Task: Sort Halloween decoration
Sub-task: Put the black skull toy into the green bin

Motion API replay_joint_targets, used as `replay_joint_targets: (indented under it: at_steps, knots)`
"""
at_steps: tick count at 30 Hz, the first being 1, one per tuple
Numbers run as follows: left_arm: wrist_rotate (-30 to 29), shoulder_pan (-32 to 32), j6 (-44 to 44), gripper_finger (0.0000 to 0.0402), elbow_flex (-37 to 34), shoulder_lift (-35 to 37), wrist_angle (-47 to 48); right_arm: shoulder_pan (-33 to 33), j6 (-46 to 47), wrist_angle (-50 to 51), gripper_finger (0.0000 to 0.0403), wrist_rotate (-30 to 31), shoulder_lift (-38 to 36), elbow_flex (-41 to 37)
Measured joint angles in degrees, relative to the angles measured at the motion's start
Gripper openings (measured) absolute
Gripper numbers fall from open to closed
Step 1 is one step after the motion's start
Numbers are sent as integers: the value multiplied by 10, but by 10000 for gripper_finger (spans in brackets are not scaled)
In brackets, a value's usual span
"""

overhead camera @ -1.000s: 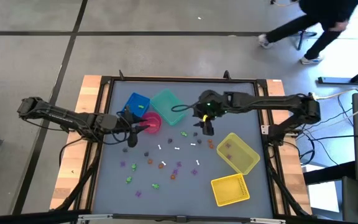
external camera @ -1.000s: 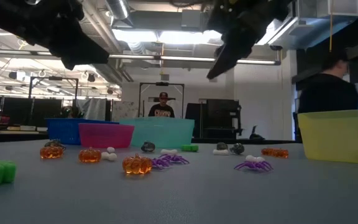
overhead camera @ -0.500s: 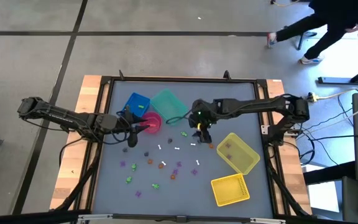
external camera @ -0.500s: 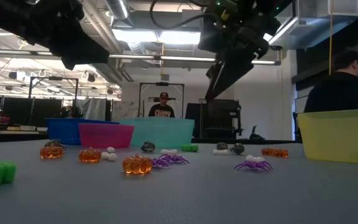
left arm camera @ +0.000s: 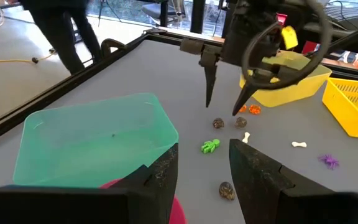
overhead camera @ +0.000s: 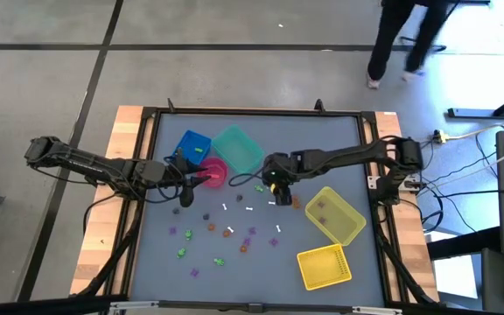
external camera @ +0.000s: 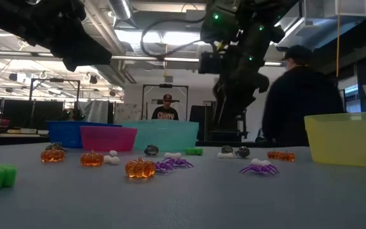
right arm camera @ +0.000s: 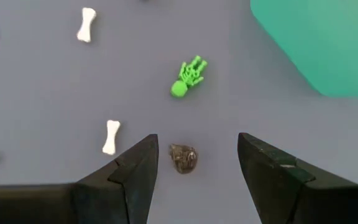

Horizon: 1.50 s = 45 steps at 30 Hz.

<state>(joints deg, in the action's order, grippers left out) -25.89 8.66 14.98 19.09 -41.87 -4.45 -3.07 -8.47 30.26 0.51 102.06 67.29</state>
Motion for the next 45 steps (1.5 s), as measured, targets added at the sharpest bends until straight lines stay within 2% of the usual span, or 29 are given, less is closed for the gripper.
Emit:
replay_joint_targets:
  at_steps: [30,45]
  knots:
    - [0,0,-1,127,0,0,-17,1,8,11,220,5,68,0]
    - [0,0,-1,127,0,0,-17,1,7,-1,220,0,70,0]
